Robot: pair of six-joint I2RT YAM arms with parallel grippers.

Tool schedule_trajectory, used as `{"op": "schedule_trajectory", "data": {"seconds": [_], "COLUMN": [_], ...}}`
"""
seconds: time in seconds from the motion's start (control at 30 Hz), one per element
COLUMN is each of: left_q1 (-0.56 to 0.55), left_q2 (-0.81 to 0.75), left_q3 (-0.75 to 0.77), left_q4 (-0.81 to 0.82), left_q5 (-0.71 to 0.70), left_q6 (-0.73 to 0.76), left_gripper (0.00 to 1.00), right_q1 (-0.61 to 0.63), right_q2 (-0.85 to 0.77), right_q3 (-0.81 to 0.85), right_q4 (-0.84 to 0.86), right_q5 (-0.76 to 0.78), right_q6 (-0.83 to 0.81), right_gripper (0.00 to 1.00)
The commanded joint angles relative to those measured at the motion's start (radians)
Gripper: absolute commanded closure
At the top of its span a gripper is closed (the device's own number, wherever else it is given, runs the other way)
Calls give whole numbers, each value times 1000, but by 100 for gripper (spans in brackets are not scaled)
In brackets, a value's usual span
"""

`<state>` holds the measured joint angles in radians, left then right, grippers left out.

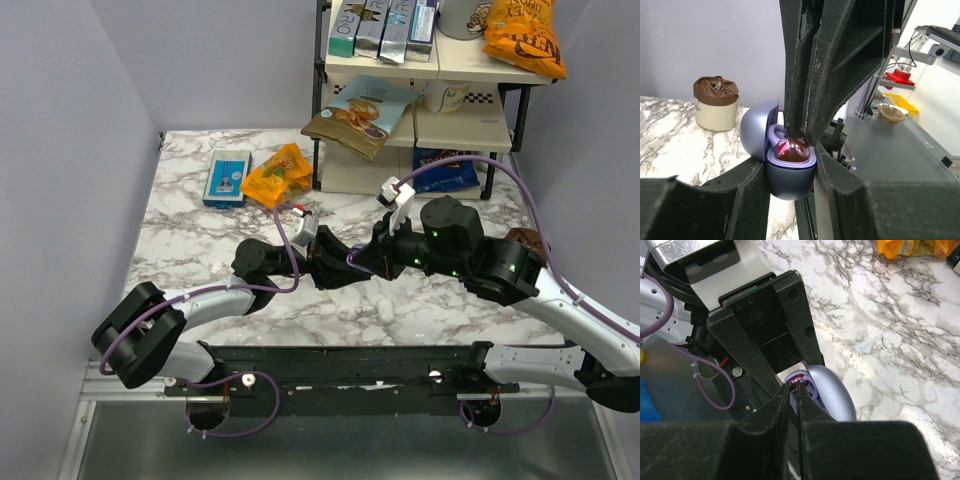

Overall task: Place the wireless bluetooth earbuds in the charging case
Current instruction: Pick up the earbud from the charging case.

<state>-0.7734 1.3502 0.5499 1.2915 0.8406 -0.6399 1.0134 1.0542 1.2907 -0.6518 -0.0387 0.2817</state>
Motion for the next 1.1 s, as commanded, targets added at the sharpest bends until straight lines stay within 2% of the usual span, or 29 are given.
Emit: {"op": "schedule_trajectory", "data": {"seconds": [0.0,0.4,0.7,1.07], "left_q1": [-10,-10,-12,-10], "left_q2": [-26,-22,-2,0], "left_q3": [39,58,45,33], "left_q4": [267,252,279,292], "left_q5": [5,0,-8,-15], "left_q6": [36,46,39,37], "left_gripper": [100,100,100,100], "right_q1": [7,8,8,8], "right_q2": [27,33,1,-36], "right_q3": [-1,-21,18,70], "right_q4": [-23,-48,-32,-45], "right_q5": [-27,-30,-3,36], "right_q6": [-27,-44,-29,-13], "right_gripper": [83,83,69,66]}}
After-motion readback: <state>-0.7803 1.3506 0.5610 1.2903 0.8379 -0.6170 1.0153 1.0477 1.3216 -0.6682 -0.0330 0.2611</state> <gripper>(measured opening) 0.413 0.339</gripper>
